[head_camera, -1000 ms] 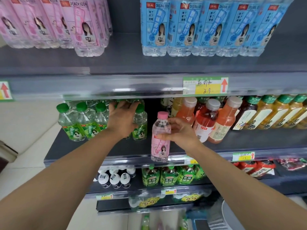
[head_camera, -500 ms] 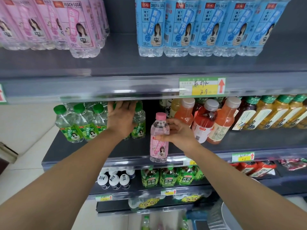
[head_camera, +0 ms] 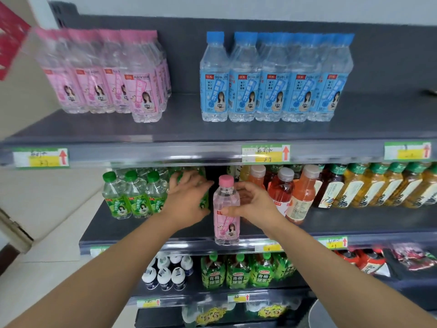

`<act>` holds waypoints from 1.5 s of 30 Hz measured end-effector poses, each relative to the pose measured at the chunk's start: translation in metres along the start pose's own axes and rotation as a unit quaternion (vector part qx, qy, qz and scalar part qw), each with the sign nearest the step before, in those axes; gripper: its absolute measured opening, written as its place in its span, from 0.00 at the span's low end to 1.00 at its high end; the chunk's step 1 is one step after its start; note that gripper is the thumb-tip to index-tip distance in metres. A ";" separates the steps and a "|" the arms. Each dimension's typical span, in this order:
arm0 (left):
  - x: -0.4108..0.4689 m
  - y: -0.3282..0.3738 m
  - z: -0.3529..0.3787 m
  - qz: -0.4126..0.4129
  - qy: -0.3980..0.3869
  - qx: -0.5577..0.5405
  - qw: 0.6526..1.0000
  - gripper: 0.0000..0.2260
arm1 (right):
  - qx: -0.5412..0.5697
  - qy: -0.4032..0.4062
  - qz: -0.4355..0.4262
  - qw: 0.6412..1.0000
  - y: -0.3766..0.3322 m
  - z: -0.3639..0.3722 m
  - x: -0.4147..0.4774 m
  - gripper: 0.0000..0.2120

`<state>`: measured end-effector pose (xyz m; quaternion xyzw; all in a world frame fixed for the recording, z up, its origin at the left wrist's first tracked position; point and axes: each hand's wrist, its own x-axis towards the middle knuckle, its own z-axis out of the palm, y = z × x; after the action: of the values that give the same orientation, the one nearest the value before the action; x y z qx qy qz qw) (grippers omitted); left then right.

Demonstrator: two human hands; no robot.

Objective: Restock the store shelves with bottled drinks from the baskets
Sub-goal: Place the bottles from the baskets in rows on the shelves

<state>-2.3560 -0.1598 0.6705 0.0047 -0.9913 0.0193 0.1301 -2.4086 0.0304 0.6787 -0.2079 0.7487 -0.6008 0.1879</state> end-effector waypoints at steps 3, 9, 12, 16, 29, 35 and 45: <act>-0.011 0.010 -0.022 0.025 -0.015 -0.065 0.997 0.33 | -0.014 -0.007 -0.025 1.000 -0.019 -0.003 -0.015 0.27; -0.029 0.020 -0.072 0.005 -0.110 -0.185 0.976 0.40 | -0.057 -0.016 -0.075 0.995 -0.057 -0.008 -0.040 0.29; -0.041 0.022 -0.102 -0.021 -0.083 -0.348 0.933 0.29 | -0.073 -0.026 -0.097 0.992 -0.076 -0.003 -0.049 0.29; -0.055 0.017 -0.140 -0.040 -0.042 -0.420 0.906 0.26 | -0.077 -0.032 -0.124 0.989 -0.113 0.005 -0.056 0.26; -0.054 -0.074 -0.224 -0.100 0.123 -0.511 0.845 0.27 | -0.069 -0.007 -0.213 0.975 -0.231 0.075 -0.018 0.26; -0.036 -0.123 -0.239 -0.113 0.147 -0.509 0.841 0.25 | -0.048 -0.003 -0.224 0.973 -0.256 0.111 0.021 0.29; 0.005 -0.184 -0.221 -0.156 0.159 -0.517 0.827 0.28 | -0.189 0.034 -0.163 0.968 -0.228 0.125 0.084 0.20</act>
<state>-2.3009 -0.3350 0.8921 0.0881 -0.8080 -0.5158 0.2706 -2.3935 -0.1611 0.8728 -0.3387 0.8103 -0.4778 0.0193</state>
